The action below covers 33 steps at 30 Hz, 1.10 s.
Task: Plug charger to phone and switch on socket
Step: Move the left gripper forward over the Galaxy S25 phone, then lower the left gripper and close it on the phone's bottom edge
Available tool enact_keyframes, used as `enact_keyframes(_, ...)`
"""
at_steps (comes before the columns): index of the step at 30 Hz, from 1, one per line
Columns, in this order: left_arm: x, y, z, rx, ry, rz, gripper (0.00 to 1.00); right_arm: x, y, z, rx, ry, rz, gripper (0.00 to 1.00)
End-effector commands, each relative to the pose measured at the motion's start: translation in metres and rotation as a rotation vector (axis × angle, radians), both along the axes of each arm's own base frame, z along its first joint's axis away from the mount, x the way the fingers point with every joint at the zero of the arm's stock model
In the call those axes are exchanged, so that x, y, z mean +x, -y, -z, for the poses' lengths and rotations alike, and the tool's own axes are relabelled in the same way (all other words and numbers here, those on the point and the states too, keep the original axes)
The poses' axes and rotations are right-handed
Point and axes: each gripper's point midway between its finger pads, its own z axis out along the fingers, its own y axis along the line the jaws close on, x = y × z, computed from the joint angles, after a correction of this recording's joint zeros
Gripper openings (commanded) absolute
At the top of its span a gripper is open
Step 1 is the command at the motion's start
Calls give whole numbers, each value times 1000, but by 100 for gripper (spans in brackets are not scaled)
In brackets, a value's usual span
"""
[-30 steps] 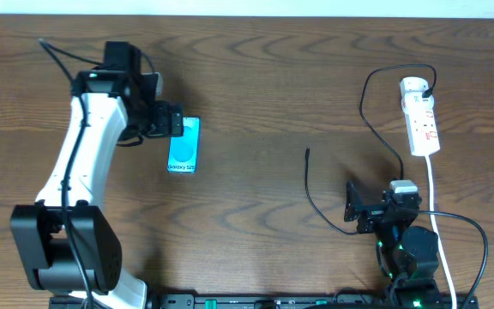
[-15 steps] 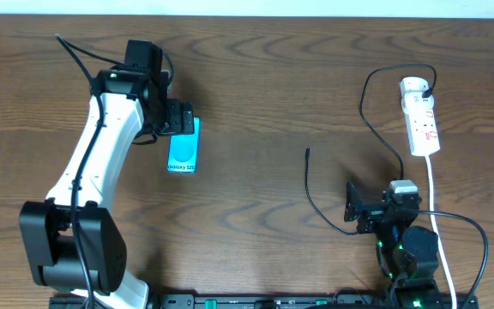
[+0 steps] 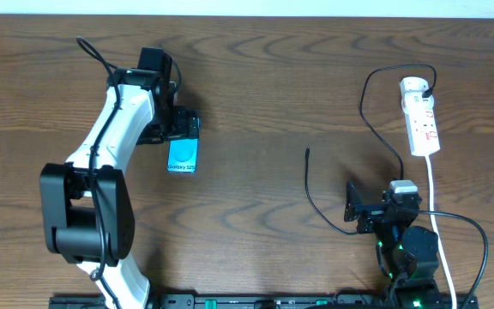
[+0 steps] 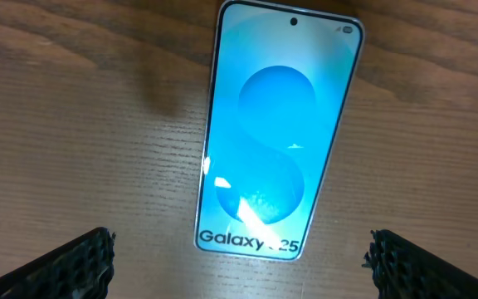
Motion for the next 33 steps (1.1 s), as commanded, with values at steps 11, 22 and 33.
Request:
enact_keyframes(11,6,15,10,7,-5,42,98,0,2,1,5,-2,11,99)
enact_keyframes(22,8,14,10,22,4,44,98,0,2,1,5,-3,11,99)
enact_keyframes(33,6,14,21,23,-3,47,98,0,2,1,5,-3,11,99)
